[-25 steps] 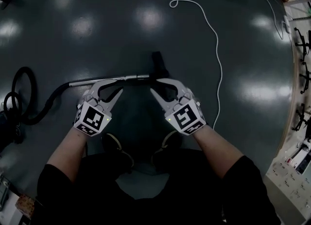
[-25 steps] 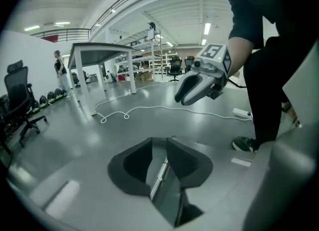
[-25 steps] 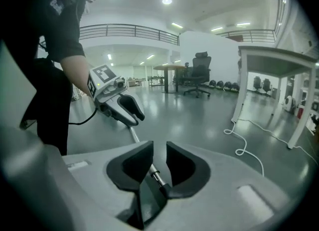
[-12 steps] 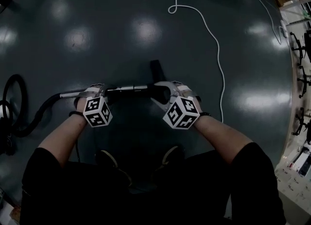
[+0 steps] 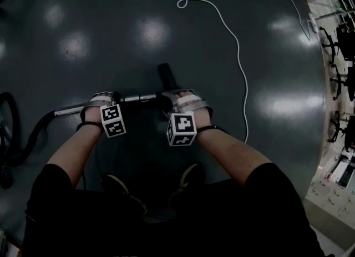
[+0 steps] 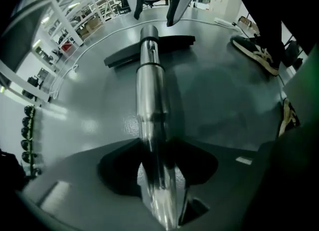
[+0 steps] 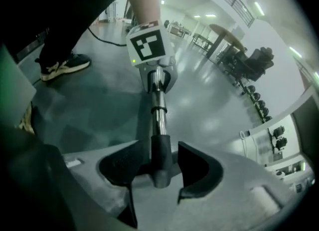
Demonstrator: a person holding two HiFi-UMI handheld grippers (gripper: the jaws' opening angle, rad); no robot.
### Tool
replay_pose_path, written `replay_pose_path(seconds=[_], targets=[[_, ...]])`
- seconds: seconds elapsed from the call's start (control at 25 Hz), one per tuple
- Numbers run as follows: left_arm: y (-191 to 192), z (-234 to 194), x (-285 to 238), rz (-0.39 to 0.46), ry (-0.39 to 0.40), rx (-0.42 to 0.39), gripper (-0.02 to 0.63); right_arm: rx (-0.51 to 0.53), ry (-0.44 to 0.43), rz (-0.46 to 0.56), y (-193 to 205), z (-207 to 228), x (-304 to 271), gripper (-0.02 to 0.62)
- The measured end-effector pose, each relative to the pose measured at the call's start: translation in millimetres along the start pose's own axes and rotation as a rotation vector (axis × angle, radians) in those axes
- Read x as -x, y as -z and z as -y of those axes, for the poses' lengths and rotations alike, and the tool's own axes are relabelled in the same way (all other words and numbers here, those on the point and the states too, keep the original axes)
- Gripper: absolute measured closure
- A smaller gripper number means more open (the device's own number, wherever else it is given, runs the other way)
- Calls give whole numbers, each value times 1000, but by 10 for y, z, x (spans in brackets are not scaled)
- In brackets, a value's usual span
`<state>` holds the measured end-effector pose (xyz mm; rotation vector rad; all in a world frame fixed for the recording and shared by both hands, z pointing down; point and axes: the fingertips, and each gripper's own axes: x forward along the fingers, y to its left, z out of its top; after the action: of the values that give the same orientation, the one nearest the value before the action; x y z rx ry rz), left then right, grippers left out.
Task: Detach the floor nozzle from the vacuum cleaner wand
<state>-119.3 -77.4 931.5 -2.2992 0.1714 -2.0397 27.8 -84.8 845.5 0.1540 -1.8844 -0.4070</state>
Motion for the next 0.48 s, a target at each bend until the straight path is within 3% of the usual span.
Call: replay_pose_path(seconds=[0.04,0.2,0.32,0.48], targets=[[1,-21,-12,-7,-3,2,427,19,13,-29,49,-7,-27,388],[-24,44,104,-19,51,37,436,52,23,-95,140,14,49,387],[-16,173,361,-29,97,24,436,31,-13,-68,-35,25,334,337],[0,184,739,-34,116,13,436,112,-28,-83,-296,8,705,334]])
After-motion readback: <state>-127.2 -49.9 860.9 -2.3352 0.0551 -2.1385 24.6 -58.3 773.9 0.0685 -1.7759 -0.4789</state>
